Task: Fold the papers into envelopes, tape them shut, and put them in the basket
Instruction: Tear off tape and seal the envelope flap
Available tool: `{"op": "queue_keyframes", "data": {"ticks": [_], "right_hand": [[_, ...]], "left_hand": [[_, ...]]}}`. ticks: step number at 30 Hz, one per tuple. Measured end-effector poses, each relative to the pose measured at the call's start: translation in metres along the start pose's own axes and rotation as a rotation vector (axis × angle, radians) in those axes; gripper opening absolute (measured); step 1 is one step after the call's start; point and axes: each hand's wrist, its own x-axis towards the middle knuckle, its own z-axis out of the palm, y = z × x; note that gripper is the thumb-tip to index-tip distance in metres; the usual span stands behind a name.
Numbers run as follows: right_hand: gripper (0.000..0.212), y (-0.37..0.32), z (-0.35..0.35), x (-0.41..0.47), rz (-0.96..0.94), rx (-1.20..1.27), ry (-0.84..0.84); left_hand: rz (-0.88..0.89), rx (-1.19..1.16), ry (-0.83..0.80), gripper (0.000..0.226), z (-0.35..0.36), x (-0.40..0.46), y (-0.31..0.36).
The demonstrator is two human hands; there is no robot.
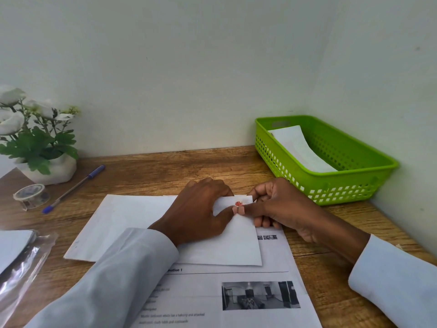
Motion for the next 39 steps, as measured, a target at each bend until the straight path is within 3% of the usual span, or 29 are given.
{"op": "queue_keyframes", "data": {"ticks": [5,15,24,28,31,34,39], "right_hand": [[0.036,-0.001,0.0,-0.001,0.014,-0.005,0.004],[0.032,0.0,0.002,-0.002,-0.022,0.007,0.028],[0.01,-0.003,0.0,-0.005,-0.002,-0.043,-0.059],[0.011,-0.006,0.001,-0.01,-0.035,0.079,0.015],[0.008,-0.013,0.002,-0.015,-0.087,0.194,0.063],[0.016,-0.021,0.004,-0.02,-0.11,0.28,0.015],[0.033,-0.038,0.007,-0.032,-0.139,0.433,-0.059]], "left_hand": [[-0.007,-0.025,-0.008,0.026,-0.001,0.0,0.001],[-0.012,-0.032,0.003,0.031,0.0,0.002,0.0],[-0.035,-0.099,-0.006,0.029,-0.003,0.001,0.002],[-0.122,-0.19,-0.109,0.023,-0.022,0.004,-0.008],[-0.172,-0.239,-0.183,0.036,-0.054,0.007,-0.014],[-0.204,-0.314,-0.131,0.042,-0.08,0.013,-0.014],[-0.226,-0.402,0.02,0.032,-0.116,0.03,0.006]]}}
